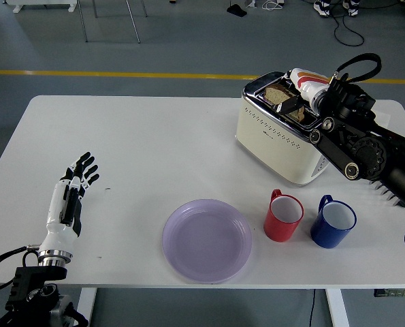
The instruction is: Push plate across desktop,pick up the break from the machine,place the break in the plate
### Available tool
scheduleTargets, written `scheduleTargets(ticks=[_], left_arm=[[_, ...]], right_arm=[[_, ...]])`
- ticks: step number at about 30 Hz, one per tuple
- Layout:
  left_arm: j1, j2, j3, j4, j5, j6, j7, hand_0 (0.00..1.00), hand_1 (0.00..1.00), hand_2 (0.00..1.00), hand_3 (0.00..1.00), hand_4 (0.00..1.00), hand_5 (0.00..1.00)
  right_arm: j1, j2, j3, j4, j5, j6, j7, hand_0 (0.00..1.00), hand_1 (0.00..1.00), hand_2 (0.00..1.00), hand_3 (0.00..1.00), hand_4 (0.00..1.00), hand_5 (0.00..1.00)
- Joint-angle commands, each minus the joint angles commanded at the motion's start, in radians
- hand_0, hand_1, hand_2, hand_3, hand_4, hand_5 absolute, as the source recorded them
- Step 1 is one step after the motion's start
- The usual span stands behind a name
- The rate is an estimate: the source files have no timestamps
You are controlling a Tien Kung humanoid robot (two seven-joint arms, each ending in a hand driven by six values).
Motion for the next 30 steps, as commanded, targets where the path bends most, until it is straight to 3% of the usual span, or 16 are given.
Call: scheduleTargets(ticks=[1, 6, 7, 12, 13, 18, 19, 24, 25, 30], left_arm=[[0.001, -0.001, -0.002, 0.0, 0.001, 0.0, -0.001, 0.795, 0.832, 0.893, 0.854, 0.504, 0.891], [0.004, 0.001, -0.006, 0.006, -0.001, 0.001, -0.001, 0.795, 0.832, 0.893, 0.854, 0.504, 0.891], [0.005, 0.001, -0.007, 0.006, -0.001, 0.002, -0.001, 0.792, 0.83, 0.891, 0.853, 0.498, 0.879], [0.01, 0.0, -0.013, 0.005, 0.001, 0.003, -0.002, 0.792, 0.83, 0.891, 0.853, 0.498, 0.879], [0.01, 0.0, -0.012, 0.005, 0.001, 0.003, -0.002, 0.79, 0.828, 0.888, 0.852, 0.492, 0.873], [0.011, 0.0, -0.011, 0.002, 0.002, 0.003, -0.001, 0.79, 0.828, 0.888, 0.852, 0.492, 0.873], [0.012, -0.001, -0.012, 0.002, 0.002, 0.003, -0.001, 0.79, 0.827, 0.888, 0.851, 0.49, 0.867], [0.012, 0.001, -0.018, 0.0, 0.004, 0.004, -0.001, 0.79, 0.827, 0.888, 0.851, 0.49, 0.867], [0.011, 0.001, -0.019, -0.001, 0.004, 0.004, -0.001, 0.79, 0.827, 0.888, 0.851, 0.492, 0.866], [0.011, 0.002, -0.022, -0.004, 0.006, 0.004, 0.001, 0.79, 0.827, 0.888, 0.851, 0.492, 0.866]], right_arm=[[-0.002, 0.001, -0.006, -0.002, -0.012, -0.015, -0.006, 0.372, 0.433, 0.451, 0.52, 0.551, 0.164], [-0.005, 0.006, -0.022, -0.006, -0.014, -0.042, -0.013, 0.372, 0.433, 0.451, 0.52, 0.551, 0.164], [-0.006, 0.007, -0.027, -0.008, -0.013, -0.037, -0.012, 0.297, 0.394, 0.43, 0.492, 0.481, 0.131], [-0.012, 0.016, -0.036, -0.018, -0.004, -0.026, -0.009, 0.297, 0.394, 0.43, 0.492, 0.481, 0.131], [-0.012, 0.017, -0.037, -0.019, -0.005, -0.026, -0.009, 0.284, 0.379, 0.419, 0.481, 0.444, 0.106], [-0.01, 0.017, -0.025, -0.013, -0.016, -0.06, -0.016, 0.284, 0.379, 0.419, 0.481, 0.444, 0.106], [-0.01, 0.016, -0.019, -0.007, -0.023, -0.072, -0.02, 0.28, 0.342, 0.383, 0.46, 0.33, 0.056], [-0.011, -0.01, 0.042, 0.055, -0.104, -0.123, -0.056, 0.28, 0.342, 0.383, 0.46, 0.33, 0.056], [-0.011, -0.014, 0.052, 0.066, -0.12, -0.127, -0.061, 0.265, 0.306, 0.356, 0.439, 0.196, 0.017], [-0.02, -0.057, 0.147, 0.18, -0.262, -0.157, -0.101, 0.265, 0.306, 0.356, 0.439, 0.196, 0.017]])
